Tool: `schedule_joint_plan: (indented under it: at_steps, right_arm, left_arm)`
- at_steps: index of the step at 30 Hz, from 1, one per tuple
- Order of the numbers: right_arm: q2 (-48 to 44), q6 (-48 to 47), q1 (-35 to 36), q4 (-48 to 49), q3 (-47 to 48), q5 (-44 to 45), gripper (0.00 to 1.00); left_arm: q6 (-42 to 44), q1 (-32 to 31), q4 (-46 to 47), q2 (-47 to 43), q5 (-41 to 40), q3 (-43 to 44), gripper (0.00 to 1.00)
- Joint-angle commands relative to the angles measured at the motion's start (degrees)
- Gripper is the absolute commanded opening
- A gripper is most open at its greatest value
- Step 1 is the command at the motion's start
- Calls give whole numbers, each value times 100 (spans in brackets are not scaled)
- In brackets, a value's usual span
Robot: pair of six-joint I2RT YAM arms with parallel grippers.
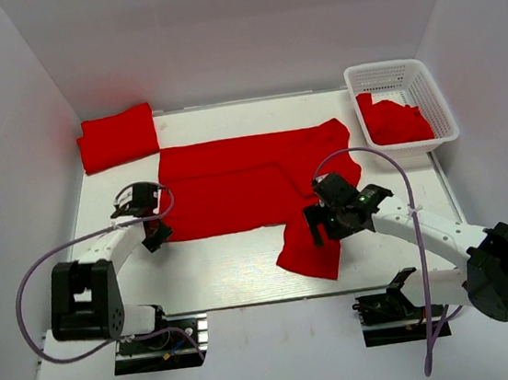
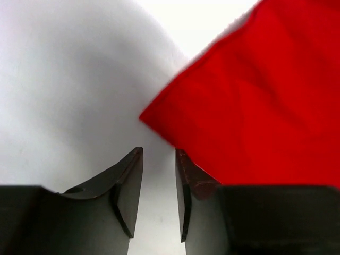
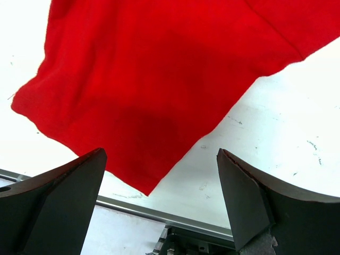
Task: Fold and stack the t-shirts
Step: Grap the side of the flattened tshirt closest away from the robot with both arms
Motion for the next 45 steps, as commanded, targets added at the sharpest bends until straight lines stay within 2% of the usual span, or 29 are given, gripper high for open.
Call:
schedule_joint_plan:
  at_steps: [1,3,7,15,26,29,33,34,35,37,41,45]
  right_arm:
    - [18,56,23,-81,180,137,90]
    - [18,74,32,-81,189,111,90]
    - [61,91,31,-2,224,102,90]
    - [149,74,31,60,312,102,90]
    - [211,144,14,16,365,14,90]
    - [193,162,23,-19,365,14,90]
    - [193,179,40,-19,365,14,90]
    - [202,179,31,7,365,23,90]
    - [193,179,31,16,374,14,90]
    - [185,205,23,16,383,5,90]
    - [185,232,31,-10,356,-30,90]
    - [132,232,40,-229,418,-214,90]
  left_arm:
    - [66,16,-302,-766,308,-96,42]
    - [66,16,-407,-1170,309,-96,45]
    - [119,16,-328,-1312,124,-43,53]
    - [172,68,-39,-267,-148,264,53]
    - [119,68,638,621,-201,-25,53]
    - [119,68,700,761,-201,-26,47]
    - [188,68,805,824,-148,-26,34]
    - [189,68,858,876,-148,-26,23]
    - [189,68,858,876,-148,-26,18]
    - [303,68,858,876,-148,-26,0]
    - [418,68,972,876,-148,-26,0]
    - [549,68,972,464,-95,-140,0]
